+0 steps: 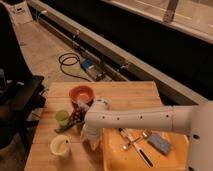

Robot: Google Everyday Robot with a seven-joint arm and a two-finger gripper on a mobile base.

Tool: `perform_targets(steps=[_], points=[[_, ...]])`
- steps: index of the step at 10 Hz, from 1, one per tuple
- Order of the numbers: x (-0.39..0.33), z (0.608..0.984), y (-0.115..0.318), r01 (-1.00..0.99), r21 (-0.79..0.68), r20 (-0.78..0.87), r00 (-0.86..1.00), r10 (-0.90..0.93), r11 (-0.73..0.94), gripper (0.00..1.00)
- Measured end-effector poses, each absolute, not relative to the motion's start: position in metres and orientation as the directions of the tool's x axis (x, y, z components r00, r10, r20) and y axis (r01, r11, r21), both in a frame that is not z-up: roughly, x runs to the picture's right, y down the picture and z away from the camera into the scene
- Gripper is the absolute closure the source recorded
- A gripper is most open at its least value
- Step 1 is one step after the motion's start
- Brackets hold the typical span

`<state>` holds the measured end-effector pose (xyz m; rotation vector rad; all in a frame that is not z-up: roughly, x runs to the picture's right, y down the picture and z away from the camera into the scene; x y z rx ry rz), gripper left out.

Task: Place apple in tray

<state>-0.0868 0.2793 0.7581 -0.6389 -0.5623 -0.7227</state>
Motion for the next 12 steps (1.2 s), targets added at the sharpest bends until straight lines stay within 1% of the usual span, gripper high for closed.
perform_targets(steps=[1,2,3,6,7,10,12], points=[[-0.085,0.757,0.279,0.743,-0.332,0.658,0.624,-0.421,0.581,0.77],[-0.084,0.755,0.278,0.743,-0.333,0.657,0.624,-0.422,0.581,0.84],[-0.084,0.752,0.276,0.744,-0.33,0.656,0.624,-0.425,0.582,0.87],[-0.085,0.726,0.252,0.745,-0.276,0.668,0.603,-0.436,0.607,0.87],[-0.086,0.71,0.237,0.741,-0.235,0.682,0.587,-0.436,0.629,0.87],[-0.09,0.656,0.181,0.678,-0.039,0.76,0.497,-0.419,0.734,0.87],[-0.09,0.628,0.141,0.614,0.075,0.784,0.451,-0.427,0.786,0.87]])
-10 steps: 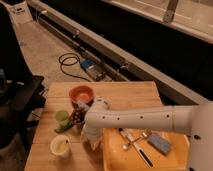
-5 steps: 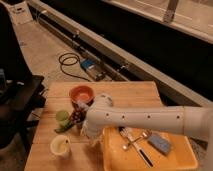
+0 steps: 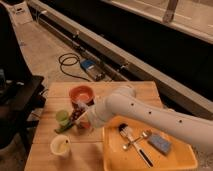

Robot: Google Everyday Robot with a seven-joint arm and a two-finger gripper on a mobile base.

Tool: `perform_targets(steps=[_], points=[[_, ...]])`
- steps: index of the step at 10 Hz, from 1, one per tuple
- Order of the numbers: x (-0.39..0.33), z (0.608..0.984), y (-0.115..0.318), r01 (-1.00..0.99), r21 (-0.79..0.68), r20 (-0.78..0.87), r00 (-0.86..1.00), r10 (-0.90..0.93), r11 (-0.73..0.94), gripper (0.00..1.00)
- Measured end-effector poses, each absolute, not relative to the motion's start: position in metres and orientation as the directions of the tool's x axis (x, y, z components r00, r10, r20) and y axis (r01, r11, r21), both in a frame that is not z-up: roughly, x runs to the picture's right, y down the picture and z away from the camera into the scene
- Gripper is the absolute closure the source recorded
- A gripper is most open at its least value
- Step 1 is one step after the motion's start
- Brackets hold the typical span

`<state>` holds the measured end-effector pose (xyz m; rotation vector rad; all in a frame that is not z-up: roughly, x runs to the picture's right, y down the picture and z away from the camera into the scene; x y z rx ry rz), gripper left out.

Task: Place apple in tray

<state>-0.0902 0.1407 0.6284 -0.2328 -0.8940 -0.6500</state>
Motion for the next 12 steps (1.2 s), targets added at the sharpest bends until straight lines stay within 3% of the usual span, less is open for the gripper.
perform_targets(steps=[2,5,9,12], points=[[-0.075,0.62,0.103,0.561,0.124,0.76,0.476,-0.442,0.818,0.87],[-0.015,0.632,0.085,0.539,0.039,0.675,0.606,-0.42,0.841,0.87],[0.06,0.684,0.125,0.499,-0.18,0.581,0.749,-0.318,0.848,0.87],[0.066,0.693,0.134,0.495,-0.211,0.575,0.76,-0.303,0.843,0.87]])
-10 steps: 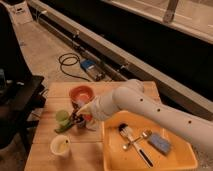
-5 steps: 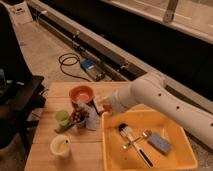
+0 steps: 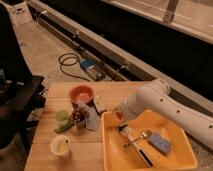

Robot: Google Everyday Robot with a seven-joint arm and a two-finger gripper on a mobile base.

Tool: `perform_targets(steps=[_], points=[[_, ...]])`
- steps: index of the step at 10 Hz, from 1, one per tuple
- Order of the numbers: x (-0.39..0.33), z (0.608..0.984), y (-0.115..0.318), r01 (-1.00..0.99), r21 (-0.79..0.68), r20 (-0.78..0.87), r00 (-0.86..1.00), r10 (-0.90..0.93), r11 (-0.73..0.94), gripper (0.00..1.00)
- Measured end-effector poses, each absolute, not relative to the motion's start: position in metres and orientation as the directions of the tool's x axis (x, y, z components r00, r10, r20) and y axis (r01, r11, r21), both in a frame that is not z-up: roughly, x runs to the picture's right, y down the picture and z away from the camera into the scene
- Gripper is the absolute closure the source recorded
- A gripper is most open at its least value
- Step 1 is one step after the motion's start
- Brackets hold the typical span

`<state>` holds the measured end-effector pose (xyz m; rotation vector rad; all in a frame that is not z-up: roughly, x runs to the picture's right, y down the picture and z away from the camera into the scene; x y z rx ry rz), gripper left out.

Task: Place apple in tray

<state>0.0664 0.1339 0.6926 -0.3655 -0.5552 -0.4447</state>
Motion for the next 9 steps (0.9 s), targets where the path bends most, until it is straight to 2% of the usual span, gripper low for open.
perform_targets(steps=[5,6,9], points=[[0.075,0.701,0.14,0.465,-0.269,0.526,0.804,-0.276,0.843,0.87],[0.092,0.707,0.146,0.428,-0.312,0.484,0.84,-0.246,0.848,0.82],[0.154,0.718,0.159,0.327,-0.403,0.367,0.913,-0.176,0.855,0.54]])
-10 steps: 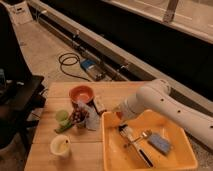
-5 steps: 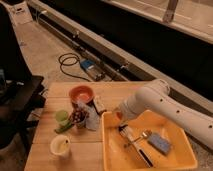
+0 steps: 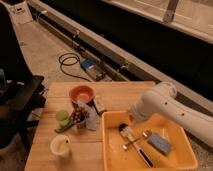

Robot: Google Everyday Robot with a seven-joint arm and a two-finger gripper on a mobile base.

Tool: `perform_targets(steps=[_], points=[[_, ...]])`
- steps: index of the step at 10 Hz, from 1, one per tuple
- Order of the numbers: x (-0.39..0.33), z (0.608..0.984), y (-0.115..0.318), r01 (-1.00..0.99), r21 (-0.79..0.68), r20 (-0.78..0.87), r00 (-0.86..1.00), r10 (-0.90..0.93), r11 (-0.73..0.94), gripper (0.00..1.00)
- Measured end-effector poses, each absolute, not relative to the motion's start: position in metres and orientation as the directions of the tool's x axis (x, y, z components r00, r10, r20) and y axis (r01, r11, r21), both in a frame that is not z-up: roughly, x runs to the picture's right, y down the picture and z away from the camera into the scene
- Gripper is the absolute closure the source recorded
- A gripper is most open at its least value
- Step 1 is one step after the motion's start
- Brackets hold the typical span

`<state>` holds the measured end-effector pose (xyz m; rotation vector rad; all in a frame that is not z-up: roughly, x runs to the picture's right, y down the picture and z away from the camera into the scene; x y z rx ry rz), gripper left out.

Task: Place apple in tray

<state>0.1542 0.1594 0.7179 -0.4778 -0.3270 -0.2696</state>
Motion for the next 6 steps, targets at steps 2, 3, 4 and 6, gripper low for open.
perform_targets(steps=[2,3,4,6], points=[[0.207,0.728,0.171,0.224,-0.469,0.272,0.957,-0.102,0.854,0.32],[0.223,0.734,0.179,0.183,-0.494,0.239,0.969,-0.07,0.85,0.25],[0.24,0.745,0.193,0.126,-0.525,0.202,0.979,-0.021,0.842,0.2],[0.251,0.757,0.208,0.086,-0.542,0.193,0.981,0.024,0.836,0.2]])
